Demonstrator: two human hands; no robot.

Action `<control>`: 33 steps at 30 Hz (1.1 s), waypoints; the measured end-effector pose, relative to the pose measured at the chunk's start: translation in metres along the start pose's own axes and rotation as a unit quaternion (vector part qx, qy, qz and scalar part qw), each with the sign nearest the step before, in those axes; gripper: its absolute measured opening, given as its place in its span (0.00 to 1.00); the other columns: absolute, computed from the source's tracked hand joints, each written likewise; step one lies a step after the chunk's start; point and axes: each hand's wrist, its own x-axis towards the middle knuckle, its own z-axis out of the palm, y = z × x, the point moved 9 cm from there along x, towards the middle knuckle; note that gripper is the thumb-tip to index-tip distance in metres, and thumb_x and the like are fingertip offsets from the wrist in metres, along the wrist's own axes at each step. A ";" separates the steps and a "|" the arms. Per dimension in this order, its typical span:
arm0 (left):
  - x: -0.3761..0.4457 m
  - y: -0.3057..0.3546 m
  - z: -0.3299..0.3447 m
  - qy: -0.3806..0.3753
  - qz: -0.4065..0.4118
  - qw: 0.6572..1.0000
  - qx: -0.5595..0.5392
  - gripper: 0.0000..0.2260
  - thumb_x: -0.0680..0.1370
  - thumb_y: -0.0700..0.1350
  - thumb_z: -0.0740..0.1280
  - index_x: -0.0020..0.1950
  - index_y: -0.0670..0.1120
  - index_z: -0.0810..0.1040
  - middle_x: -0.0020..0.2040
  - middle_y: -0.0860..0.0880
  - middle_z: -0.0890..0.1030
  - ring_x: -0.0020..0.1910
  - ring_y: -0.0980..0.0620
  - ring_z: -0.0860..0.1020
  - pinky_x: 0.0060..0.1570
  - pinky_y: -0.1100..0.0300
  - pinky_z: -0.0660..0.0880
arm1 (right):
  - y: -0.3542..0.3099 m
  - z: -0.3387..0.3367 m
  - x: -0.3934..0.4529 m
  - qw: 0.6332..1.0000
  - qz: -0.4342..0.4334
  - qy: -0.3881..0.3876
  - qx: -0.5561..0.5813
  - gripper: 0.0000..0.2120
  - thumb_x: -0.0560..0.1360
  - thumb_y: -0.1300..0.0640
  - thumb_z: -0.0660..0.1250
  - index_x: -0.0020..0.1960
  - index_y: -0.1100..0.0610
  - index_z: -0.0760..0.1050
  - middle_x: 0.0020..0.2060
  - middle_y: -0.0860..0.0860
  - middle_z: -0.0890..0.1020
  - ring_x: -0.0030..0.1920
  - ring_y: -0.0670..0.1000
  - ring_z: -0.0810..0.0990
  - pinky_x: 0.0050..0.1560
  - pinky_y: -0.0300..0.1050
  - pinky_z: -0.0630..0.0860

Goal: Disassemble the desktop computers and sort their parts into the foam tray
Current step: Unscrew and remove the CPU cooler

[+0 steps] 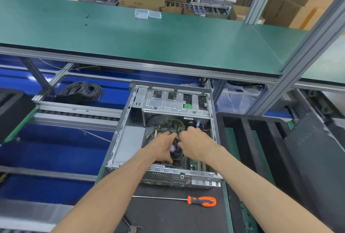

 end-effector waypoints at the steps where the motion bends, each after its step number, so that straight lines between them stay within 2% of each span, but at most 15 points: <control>1: 0.001 0.000 0.000 -0.002 0.002 1.000 -0.002 0.37 0.59 0.50 0.80 0.64 0.48 0.69 0.50 0.49 0.69 0.50 0.44 0.72 0.48 0.50 0.76 | -0.004 0.000 0.000 1.000 -0.012 0.004 0.003 0.10 0.82 0.56 0.62 0.60 0.60 0.75 0.42 0.56 0.70 0.48 0.63 0.77 0.40 0.51 0.67; 3: 0.002 -0.001 0.002 -0.004 0.003 1.000 -0.001 0.35 0.59 0.50 0.80 0.62 0.48 0.71 0.50 0.49 0.70 0.51 0.44 0.73 0.50 0.50 0.76 | -0.010 0.001 -0.002 0.999 -0.036 0.018 -0.004 0.09 0.80 0.59 0.63 0.59 0.61 0.75 0.39 0.53 0.66 0.43 0.60 0.73 0.39 0.51 0.66; 7: 0.004 0.000 0.003 0.000 0.002 1.000 0.010 0.35 0.60 0.51 0.80 0.63 0.47 0.70 0.52 0.49 0.70 0.52 0.44 0.73 0.48 0.54 0.72 | -0.015 -0.001 -0.007 0.996 -0.085 0.032 0.003 0.02 0.78 0.63 0.66 0.48 0.58 0.76 0.41 0.54 0.74 0.44 0.60 0.78 0.38 0.51 0.69; 9: 0.004 -0.002 0.005 -0.004 0.001 1.000 0.011 0.35 0.61 0.52 0.80 0.63 0.47 0.69 0.54 0.47 0.71 0.53 0.43 0.72 0.48 0.54 0.69 | -0.014 -0.004 -0.010 0.993 -0.105 0.026 0.045 0.10 0.74 0.67 0.67 0.44 0.53 0.75 0.40 0.47 0.72 0.45 0.57 0.78 0.40 0.50 0.71; 11: 0.003 -0.002 0.006 -0.007 0.002 1.000 0.007 0.35 0.63 0.52 0.80 0.64 0.46 0.69 0.56 0.45 0.71 0.55 0.42 0.72 0.48 0.55 0.66 | -0.011 -0.005 -0.012 0.992 -0.106 0.013 0.074 0.15 0.71 0.70 0.68 0.47 0.50 0.75 0.40 0.44 0.71 0.46 0.55 0.78 0.41 0.48 0.72; 12: 0.003 -0.002 0.007 -0.009 0.002 1.000 0.004 0.36 0.63 0.52 0.80 0.66 0.46 0.68 0.57 0.45 0.71 0.56 0.42 0.71 0.50 0.54 0.67 | -0.010 -0.004 -0.012 0.993 -0.096 0.012 0.075 0.14 0.72 0.68 0.68 0.49 0.50 0.75 0.41 0.45 0.71 0.46 0.55 0.78 0.41 0.47 0.72; 14: 0.001 -0.002 0.007 -0.012 0.000 1.000 0.005 0.41 0.64 0.52 0.80 0.70 0.45 0.64 0.59 0.44 0.72 0.58 0.41 0.71 0.57 0.52 0.69 | -0.001 -0.005 -0.008 0.997 -0.046 0.023 0.053 0.09 0.76 0.56 0.68 0.55 0.54 0.74 0.42 0.49 0.70 0.46 0.57 0.78 0.40 0.48 0.71; 16: 0.000 -0.002 0.007 -0.012 -0.001 1.000 0.006 0.41 0.64 0.52 0.80 0.70 0.45 0.63 0.60 0.43 0.72 0.58 0.41 0.71 0.60 0.50 0.70 | 0.009 -0.003 -0.004 1.000 0.007 0.010 0.010 0.13 0.80 0.48 0.65 0.55 0.58 0.75 0.41 0.53 0.68 0.44 0.60 0.77 0.39 0.50 0.71; 18: 0.001 -0.002 0.008 -0.012 0.001 1.000 0.000 0.39 0.63 0.51 0.80 0.67 0.45 0.64 0.60 0.43 0.73 0.58 0.40 0.71 0.60 0.50 0.70 | 0.008 0.000 -0.003 1.000 0.009 -0.006 -0.003 0.12 0.81 0.50 0.64 0.53 0.59 0.74 0.41 0.54 0.68 0.44 0.61 0.75 0.40 0.51 0.70; 20: 0.001 -0.001 0.008 -0.013 0.006 1.000 -0.009 0.38 0.63 0.51 0.80 0.67 0.45 0.65 0.60 0.43 0.73 0.59 0.40 0.71 0.60 0.52 0.67 | -0.005 0.001 -0.005 0.999 -0.035 -0.013 -0.015 0.07 0.80 0.55 0.65 0.50 0.58 0.72 0.39 0.53 0.66 0.46 0.61 0.76 0.39 0.50 0.68; 22: 0.001 -0.001 0.009 -0.013 0.010 1.000 -0.013 0.40 0.64 0.51 0.80 0.69 0.45 0.64 0.61 0.42 0.73 0.60 0.40 0.71 0.63 0.52 0.66 | -0.020 0.004 -0.007 0.994 -0.098 -0.025 -0.051 0.03 0.77 0.60 0.67 0.49 0.58 0.74 0.40 0.53 0.69 0.43 0.58 0.75 0.38 0.49 0.68; 24: 0.001 -0.001 0.009 -0.014 0.008 1.000 -0.010 0.42 0.64 0.52 0.81 0.71 0.45 0.63 0.62 0.42 0.73 0.61 0.40 0.70 0.64 0.51 0.66 | -0.022 0.005 -0.006 0.991 -0.114 -0.045 -0.057 0.04 0.75 0.64 0.67 0.48 0.57 0.74 0.42 0.54 0.73 0.43 0.57 0.75 0.38 0.49 0.69; 28: 0.001 -0.004 0.009 -0.016 -0.003 1.000 0.001 0.43 0.63 0.53 0.80 0.71 0.45 0.62 0.62 0.42 0.72 0.60 0.39 0.70 0.60 0.50 0.69 | 0.007 0.006 0.003 0.990 0.045 -0.134 0.024 0.08 0.75 0.63 0.63 0.42 0.56 0.64 0.43 0.53 0.69 0.38 0.54 0.71 0.37 0.47 0.71; 31: 0.002 -0.005 0.011 -0.020 -0.004 1.000 0.001 0.43 0.63 0.53 0.80 0.71 0.45 0.61 0.63 0.41 0.72 0.60 0.38 0.70 0.61 0.49 0.70 | 0.014 0.022 0.002 0.950 0.142 -0.259 0.096 0.07 0.79 0.59 0.62 0.44 0.60 0.70 0.37 0.55 0.76 0.31 0.52 0.73 0.29 0.43 0.70; 33: 0.002 -0.004 0.012 -0.017 0.000 1.000 0.007 0.42 0.63 0.53 0.80 0.70 0.45 0.62 0.63 0.41 0.73 0.59 0.39 0.70 0.59 0.50 0.69 | 0.013 0.028 0.000 0.934 0.158 -0.308 0.092 0.10 0.80 0.59 0.60 0.43 0.63 0.72 0.37 0.58 0.79 0.30 0.53 0.74 0.29 0.43 0.71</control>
